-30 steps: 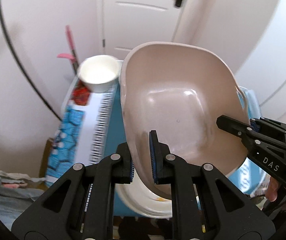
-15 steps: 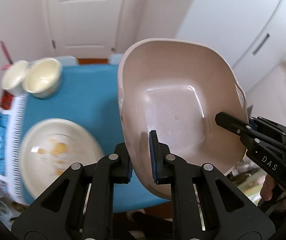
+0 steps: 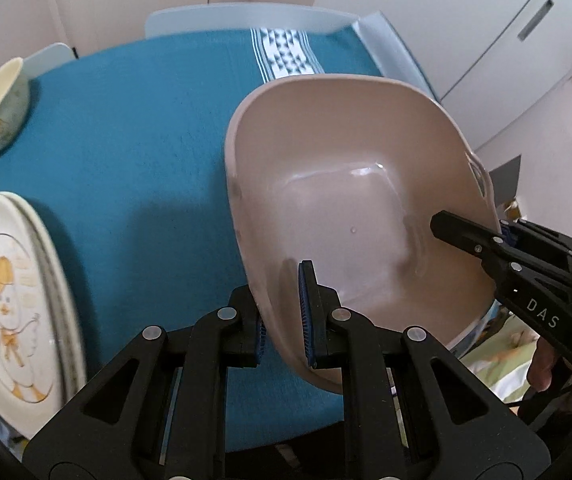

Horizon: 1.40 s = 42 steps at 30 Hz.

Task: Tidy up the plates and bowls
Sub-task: 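Lift the beige basin with both tools and lower it onto the open cloth, then open both tools and move them toward the cream bowl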

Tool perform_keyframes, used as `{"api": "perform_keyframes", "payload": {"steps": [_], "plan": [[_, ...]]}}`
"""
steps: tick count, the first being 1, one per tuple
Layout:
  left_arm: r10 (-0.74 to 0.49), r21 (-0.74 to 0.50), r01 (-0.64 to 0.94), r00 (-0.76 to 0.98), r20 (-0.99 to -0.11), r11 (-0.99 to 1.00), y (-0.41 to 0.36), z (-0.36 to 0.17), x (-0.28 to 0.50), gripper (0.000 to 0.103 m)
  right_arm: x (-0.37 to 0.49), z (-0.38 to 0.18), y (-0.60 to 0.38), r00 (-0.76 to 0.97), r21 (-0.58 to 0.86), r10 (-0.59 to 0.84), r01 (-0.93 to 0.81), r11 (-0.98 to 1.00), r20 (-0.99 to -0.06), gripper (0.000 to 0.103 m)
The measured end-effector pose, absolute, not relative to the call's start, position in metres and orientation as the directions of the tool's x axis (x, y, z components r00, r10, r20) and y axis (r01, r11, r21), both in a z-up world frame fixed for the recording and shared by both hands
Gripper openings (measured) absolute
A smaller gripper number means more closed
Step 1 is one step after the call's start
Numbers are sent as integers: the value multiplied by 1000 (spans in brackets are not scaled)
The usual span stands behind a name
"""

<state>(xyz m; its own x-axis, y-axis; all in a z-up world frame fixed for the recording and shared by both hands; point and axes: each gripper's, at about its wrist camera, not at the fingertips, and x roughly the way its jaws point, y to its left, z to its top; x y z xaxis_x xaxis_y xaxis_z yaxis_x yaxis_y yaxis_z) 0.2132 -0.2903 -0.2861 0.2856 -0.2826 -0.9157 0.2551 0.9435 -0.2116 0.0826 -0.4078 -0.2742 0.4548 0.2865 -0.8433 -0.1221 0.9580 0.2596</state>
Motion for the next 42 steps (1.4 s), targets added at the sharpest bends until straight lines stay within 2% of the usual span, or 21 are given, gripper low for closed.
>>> {"api": "perform_keyframes", "payload": {"steps": [11, 14, 15, 16, 18, 19, 20, 22, 23, 29, 36, 38, 39, 40, 41, 42], "plan": [[-260, -178, 284, 287, -922, 942, -297, -299, 214, 12, 87, -293, -418, 442, 282, 297, -100, 954, -846, 12], [-260, -184, 280, 267, -928, 942, -296, -297, 214, 23, 87, -297, -420, 438, 301, 311, -94, 949, -844, 12], [-262, -186, 280, 262, -929, 942, -297, -298, 215, 34, 87, -297, -421, 436, 314, 322, -94, 945, -840, 12], [-265, -190, 280, 262, -928, 941, -297, -298, 215, 50, 87, -298, -421, 431, 319, 327, -93, 943, -841, 12], [-270, -189, 282, 282, -921, 941, -296, -293, 215, 66, 87, -298, -420, 429, 326, 333, -94, 941, -840, 15], [-270, -186, 285, 295, -916, 940, -297, -290, 215, 68, 86, -298, -420, 428, 326, 334, -94, 941, -840, 22], [-270, -181, 290, 304, -914, 940, -297, -287, 215, 68, 86, -298, -421, 429, 327, 335, -94, 940, -839, 26], [-263, -170, 299, 309, -914, 939, -299, -285, 216, 68, 85, -299, -423, 433, 340, 343, -86, 936, -833, 44], [-260, -165, 301, 312, -914, 939, -299, -284, 216, 68, 84, -299, -425, 438, 349, 347, -79, 934, -829, 46], [-248, -148, 298, 330, -911, 943, -293, -268, 210, 68, 77, -281, -433, 477, 349, 335, -62, 935, -813, 46], [-212, -105, 245, 467, -858, 964, -256, -200, 190, 68, 69, -220, -421, 558, 300, 323, -136, 944, -764, 47], [-188, -84, 217, 524, -830, 973, -241, -177, 180, 69, 71, -198, -406, 576, 294, 349, -191, 937, -739, 62], [-170, -73, 191, 559, -812, 979, -229, -164, 175, 73, 73, -189, -398, 584, 291, 368, -225, 930, -724, 82], [-155, -68, 168, 585, -796, 983, -220, -154, 171, 84, 75, -178, -387, 597, 283, 384, -259, 923, -704, 96], [-139, -64, 142, 612, -779, 988, -210, -144, 167, 91, 76, -170, -378, 611, 277, 394, -282, 919, -687, 97], [-115, -59, 108, 643, -757, 992, -197, -132, 163, 102, 78, -160, -366, 625, 272, 414, -315, 909, -662, 97]]}}
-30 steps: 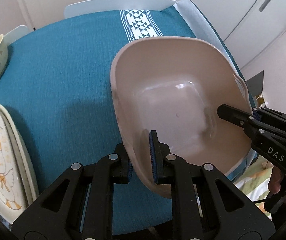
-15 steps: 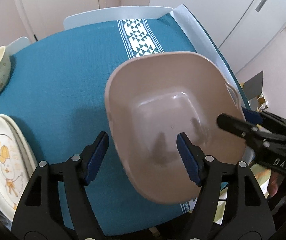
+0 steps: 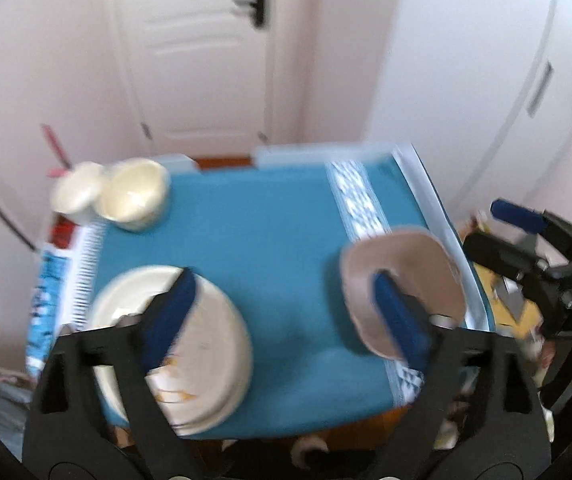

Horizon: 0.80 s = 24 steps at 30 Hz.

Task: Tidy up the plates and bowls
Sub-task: 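Open both tools and move them toward the cream bowl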

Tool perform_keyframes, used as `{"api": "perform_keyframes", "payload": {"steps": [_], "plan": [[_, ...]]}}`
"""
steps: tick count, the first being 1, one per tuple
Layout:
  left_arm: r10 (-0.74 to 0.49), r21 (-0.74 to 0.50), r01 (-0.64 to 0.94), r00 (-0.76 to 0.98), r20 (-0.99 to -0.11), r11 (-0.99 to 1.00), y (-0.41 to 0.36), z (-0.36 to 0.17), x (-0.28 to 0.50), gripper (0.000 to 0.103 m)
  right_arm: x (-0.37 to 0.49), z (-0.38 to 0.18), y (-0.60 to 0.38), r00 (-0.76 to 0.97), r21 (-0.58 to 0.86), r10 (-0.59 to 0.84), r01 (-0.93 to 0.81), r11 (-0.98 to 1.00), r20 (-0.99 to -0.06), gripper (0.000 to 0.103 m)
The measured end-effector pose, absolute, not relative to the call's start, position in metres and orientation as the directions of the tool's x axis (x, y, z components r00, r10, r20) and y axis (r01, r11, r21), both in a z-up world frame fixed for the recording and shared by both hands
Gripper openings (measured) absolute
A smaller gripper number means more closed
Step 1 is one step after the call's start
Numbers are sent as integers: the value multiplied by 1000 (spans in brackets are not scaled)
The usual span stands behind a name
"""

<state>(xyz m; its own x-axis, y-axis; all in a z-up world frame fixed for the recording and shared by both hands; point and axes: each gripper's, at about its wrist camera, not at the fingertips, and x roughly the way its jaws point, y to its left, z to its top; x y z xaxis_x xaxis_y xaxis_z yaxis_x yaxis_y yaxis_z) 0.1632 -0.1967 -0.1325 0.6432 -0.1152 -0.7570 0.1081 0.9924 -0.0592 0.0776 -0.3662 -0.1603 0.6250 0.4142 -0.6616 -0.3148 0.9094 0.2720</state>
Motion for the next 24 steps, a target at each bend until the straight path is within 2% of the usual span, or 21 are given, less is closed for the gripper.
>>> {"api": "perform_keyframes", "payload": {"steps": [3, 6, 10, 14, 17, 20, 24], "plan": [[-58, -42, 40, 711, -701, 998, -163, -109, 154, 103, 83, -141, -334, 638, 259, 467, -397, 881, -612, 97], [21, 1, -27, 738, -674, 1000, -127, -96, 153, 103, 99, -126, -299, 603, 234, 485, -448, 863, -633, 97], [24, -48, -74, 753, -658, 996, -74, -89, 163, 103, 118, -101, -261, 616, 265, 515, -455, 850, -596, 97], [24, -80, -109, 726, -687, 991, -31, -95, 186, 103, 149, -99, -223, 588, 258, 472, -412, 874, -657, 97], [13, -89, -113, 689, -725, 990, 0, -108, 210, 103, 171, -112, -207, 544, 322, 478, -361, 875, -690, 97], [-24, -121, -103, 653, -757, 987, 17, -126, 233, 103, 193, -131, -189, 511, 345, 459, -307, 887, -726, 97], [-129, -225, -104, 562, -817, 969, 48, -168, 274, 103, 218, -166, -162, 457, 352, 429, -248, 903, -779, 97]]}}
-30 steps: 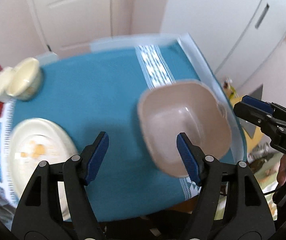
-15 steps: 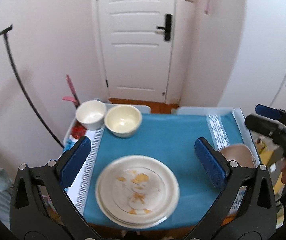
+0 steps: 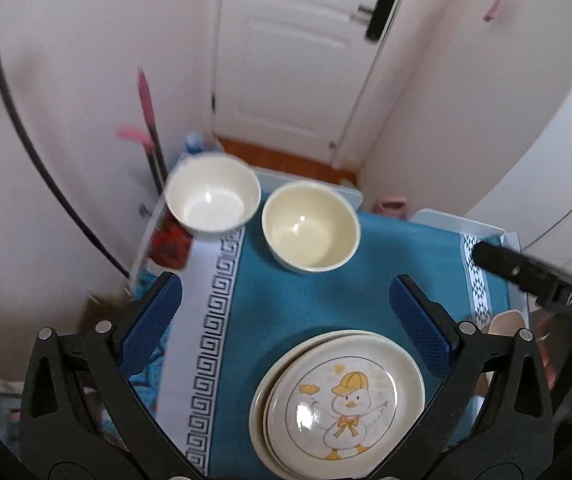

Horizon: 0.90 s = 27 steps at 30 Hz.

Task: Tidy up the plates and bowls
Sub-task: 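Open both tools and move them toward the cream bowl, then grasp the rim of the large cream bowl with both tools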

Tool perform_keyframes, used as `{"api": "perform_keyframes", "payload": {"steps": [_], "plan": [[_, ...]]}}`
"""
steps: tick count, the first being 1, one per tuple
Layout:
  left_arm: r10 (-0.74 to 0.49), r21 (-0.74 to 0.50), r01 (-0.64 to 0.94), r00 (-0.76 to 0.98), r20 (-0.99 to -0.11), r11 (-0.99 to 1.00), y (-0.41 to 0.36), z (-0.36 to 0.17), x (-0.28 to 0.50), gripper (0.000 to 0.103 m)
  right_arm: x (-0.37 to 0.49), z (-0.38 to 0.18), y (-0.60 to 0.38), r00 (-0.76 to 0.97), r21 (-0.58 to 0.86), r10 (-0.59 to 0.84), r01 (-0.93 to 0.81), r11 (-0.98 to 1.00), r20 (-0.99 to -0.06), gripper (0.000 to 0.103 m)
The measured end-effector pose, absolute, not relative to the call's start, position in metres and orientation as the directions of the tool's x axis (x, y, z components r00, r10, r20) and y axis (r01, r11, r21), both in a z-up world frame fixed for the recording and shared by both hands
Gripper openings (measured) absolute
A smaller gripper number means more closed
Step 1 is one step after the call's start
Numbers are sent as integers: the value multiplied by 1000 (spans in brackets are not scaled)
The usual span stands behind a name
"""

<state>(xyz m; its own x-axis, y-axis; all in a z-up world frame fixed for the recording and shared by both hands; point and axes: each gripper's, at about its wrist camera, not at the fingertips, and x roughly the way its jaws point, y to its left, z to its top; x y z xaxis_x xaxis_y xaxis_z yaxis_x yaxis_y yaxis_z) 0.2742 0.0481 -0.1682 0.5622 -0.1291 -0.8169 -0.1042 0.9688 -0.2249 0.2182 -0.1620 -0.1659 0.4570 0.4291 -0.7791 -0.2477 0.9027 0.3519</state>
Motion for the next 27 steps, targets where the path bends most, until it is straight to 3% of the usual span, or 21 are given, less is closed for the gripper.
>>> {"api": "perform_keyframes", "payload": {"steps": [4, 6, 10, 20, 22, 27], "plan": [[-200, -281, -93, 498, -844, 955, 65, -210, 308, 100, 242, -201, -136, 401, 372, 422, -200, 906, -813, 96], [-225, -296, -80, 475, -851, 952, 68, -227, 326, 93, 253, -217, -123, 384, 366, 410, -185, 912, -827, 94], [-271, -324, -59, 419, -867, 944, 67, -259, 359, 74, 276, -244, -106, 351, 347, 380, -158, 925, -856, 75], [-283, -309, -25, 339, -897, 951, 55, -301, 390, 33, 311, -284, -86, 272, 350, 375, -137, 927, -886, 48], [-279, -305, -26, 333, -901, 952, 56, -303, 390, 23, 315, -287, -83, 264, 352, 380, -148, 924, -886, 37], [-263, -282, -8, 331, -906, 959, 55, -303, 389, 20, 319, -292, -73, 250, 369, 402, -169, 914, -881, 18]]}}
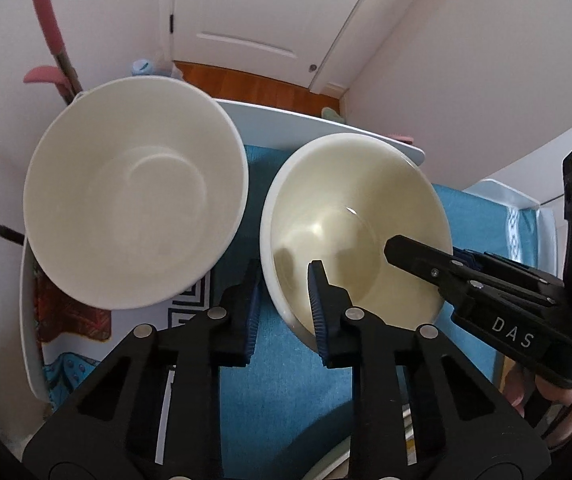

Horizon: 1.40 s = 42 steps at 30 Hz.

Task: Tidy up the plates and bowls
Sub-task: 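Grasp the rim of the large cream bowl with both tools, then carry the cream bowl with both tools and lower it into the beige basin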

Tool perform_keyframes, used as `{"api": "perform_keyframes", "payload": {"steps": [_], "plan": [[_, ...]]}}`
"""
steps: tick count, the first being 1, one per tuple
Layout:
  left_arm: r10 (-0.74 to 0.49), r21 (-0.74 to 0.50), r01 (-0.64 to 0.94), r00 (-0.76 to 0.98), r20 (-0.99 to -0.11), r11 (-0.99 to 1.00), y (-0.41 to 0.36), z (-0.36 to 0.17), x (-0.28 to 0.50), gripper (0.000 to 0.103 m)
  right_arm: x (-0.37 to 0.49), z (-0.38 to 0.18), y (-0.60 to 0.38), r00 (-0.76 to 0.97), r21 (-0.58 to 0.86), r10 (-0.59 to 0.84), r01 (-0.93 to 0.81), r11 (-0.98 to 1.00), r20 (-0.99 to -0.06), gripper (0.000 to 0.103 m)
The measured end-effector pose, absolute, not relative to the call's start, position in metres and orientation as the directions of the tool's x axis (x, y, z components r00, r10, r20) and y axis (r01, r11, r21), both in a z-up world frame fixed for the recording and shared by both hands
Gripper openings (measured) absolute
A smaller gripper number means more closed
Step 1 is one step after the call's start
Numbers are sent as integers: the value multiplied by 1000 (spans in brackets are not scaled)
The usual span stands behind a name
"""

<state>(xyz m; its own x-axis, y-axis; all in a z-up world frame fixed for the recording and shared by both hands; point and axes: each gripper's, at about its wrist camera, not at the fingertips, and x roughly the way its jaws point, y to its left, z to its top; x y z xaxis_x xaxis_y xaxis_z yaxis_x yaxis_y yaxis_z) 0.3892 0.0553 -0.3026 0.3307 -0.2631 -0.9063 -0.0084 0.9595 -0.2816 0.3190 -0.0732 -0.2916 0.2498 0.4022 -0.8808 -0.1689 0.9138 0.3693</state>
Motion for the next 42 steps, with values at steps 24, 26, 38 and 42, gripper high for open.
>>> {"api": "perform_keyframes", "payload": {"steps": [24, 26, 38, 42], "plan": [[-221, -206, 81, 417, -881, 975, 15, -239, 364, 20, 294, -253, -102, 359, 381, 404, -137, 914, -841, 16], [-220, -201, 90, 430, -876, 976, 5, -228, 354, 20, 287, -245, -111, 377, 388, 410, -135, 912, -831, 16], [-260, -226, 129, 458, -850, 966, -110, -171, 285, 20, 215, -182, -213, 465, 368, 394, -150, 918, -793, 16], [-278, -231, 156, 465, -840, 960, -167, -165, 261, 20, 188, -171, -264, 479, 354, 376, -140, 925, -793, 16]]}}
